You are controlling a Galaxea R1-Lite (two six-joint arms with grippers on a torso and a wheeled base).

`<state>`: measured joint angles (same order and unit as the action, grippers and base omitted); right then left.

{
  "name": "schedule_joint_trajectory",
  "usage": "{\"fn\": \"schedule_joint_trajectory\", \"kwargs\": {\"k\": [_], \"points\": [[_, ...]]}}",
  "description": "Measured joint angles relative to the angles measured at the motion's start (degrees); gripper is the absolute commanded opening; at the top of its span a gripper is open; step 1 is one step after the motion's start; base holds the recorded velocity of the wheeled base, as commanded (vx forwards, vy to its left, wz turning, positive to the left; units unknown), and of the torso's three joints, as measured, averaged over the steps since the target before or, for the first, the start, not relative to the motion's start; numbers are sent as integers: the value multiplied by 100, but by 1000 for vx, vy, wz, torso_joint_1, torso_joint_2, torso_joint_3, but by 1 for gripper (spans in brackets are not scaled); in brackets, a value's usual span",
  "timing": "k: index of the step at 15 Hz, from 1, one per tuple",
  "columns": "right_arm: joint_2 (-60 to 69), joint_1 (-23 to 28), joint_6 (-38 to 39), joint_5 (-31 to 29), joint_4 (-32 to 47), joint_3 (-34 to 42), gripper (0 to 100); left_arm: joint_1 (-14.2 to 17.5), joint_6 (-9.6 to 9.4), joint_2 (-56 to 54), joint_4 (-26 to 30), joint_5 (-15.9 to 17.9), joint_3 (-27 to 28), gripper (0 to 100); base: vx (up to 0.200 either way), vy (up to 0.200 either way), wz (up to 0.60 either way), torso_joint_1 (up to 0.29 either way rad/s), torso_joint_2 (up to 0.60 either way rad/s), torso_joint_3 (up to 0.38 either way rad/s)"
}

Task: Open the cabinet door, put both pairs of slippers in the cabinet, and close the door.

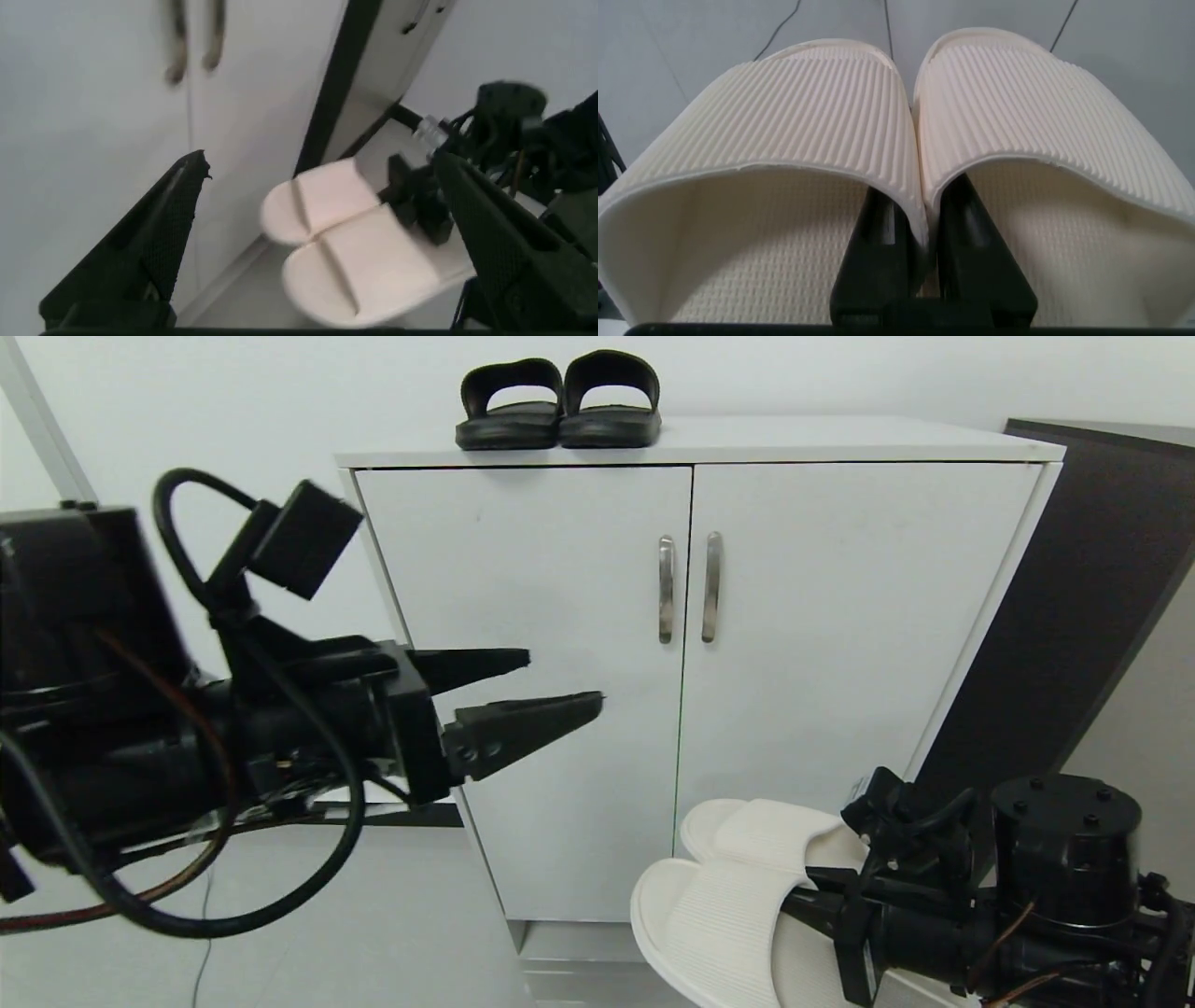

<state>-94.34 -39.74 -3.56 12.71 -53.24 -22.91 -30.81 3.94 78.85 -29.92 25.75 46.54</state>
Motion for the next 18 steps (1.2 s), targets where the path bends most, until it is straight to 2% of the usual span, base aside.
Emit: {"fn": "schedule_joint_trajectory", "kwargs": {"k": [2, 5, 6, 8, 10, 13, 18], "points": [[-33, -5, -2, 1, -2, -11, 0, -397, 106, 458, 0, -11, 580, 100, 0, 0, 0, 0, 0, 0], [-127, 0, 6, -13, -145, -29, 0, -660, 154, 1158, 20, 118, 1445, 100, 0, 0, 0, 0, 0, 0], [-171, 2, 6, -23, -251, -29, 0, -709, 255, 1352, 33, 296, 1674, 100, 0, 0, 0, 0, 0, 0], [-306, 5, 9, -34, -583, -22, 0, -773, 651, 1671, 39, 630, 2104, 100, 0, 0, 0, 0, 0, 0], [-417, 6, 9, -34, -640, -11, 0, -783, 892, 1952, 48, 674, 2489, 100, 0, 0, 0, 0, 0, 0], [-502, 0, 6, -35, -642, -11, 0, -786, 998, 2349, 79, 586, 2942, 100, 0, 0, 0, 0, 0, 0], [-535, 13, 6, -43, -644, -22, 0, -786, 985, 2725, 419, -121, 3457, 100, 0, 0, 0, 0, 0, 0]]}}
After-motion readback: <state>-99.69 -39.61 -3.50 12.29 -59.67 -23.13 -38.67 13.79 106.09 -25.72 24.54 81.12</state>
